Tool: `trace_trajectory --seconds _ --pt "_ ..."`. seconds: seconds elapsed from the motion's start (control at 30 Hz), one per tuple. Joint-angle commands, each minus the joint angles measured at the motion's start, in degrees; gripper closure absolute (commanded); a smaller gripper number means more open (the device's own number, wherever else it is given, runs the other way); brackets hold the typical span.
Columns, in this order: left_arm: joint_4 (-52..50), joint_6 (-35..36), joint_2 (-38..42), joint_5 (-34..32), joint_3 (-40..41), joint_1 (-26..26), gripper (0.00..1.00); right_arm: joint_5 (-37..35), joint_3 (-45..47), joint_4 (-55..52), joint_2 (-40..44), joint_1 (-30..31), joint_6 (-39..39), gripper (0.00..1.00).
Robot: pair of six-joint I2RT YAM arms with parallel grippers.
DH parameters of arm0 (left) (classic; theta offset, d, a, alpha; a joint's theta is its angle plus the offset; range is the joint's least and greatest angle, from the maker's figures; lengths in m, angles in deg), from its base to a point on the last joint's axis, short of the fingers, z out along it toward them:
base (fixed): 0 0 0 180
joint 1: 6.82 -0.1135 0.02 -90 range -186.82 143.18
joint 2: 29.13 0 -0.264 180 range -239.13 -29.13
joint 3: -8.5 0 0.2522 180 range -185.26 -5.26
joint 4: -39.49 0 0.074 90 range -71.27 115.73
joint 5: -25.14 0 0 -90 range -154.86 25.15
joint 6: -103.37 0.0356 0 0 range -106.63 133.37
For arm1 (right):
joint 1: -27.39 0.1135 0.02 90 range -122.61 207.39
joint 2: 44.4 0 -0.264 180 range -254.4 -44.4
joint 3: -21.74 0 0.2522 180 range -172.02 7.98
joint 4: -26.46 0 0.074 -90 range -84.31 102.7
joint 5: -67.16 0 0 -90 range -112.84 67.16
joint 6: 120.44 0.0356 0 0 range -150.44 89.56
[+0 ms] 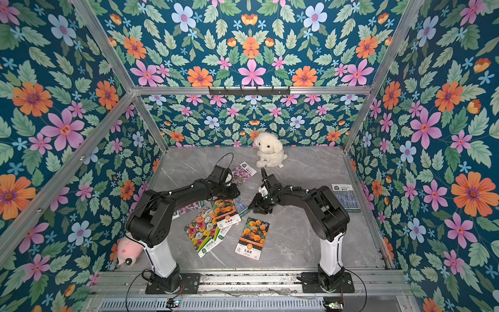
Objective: Arrange the seed packets in a row
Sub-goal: Pick up the seed packet from the center of the board.
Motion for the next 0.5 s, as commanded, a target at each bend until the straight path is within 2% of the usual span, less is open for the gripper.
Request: trace_trajectory --seconds 0.0,0.2,0.47 --pt "-0.97 -0.65 -0.65 -0.57 0.92 0.77 0.77 1.32 2.24 1.68 1.16 1.23 5.19 0.59" --pt "-1.52 -2.29 -1.60 -2.65 3.13 1.79 0.86 0.54 4.04 8.39 -0.28 2.30 10.56 0.59" --pt "-2.77 -3.27 -4.08 -5.84 5.72 1.84 0.99 -3.96 2.15 10.84 -4.18 2.18 13.54 0.60"
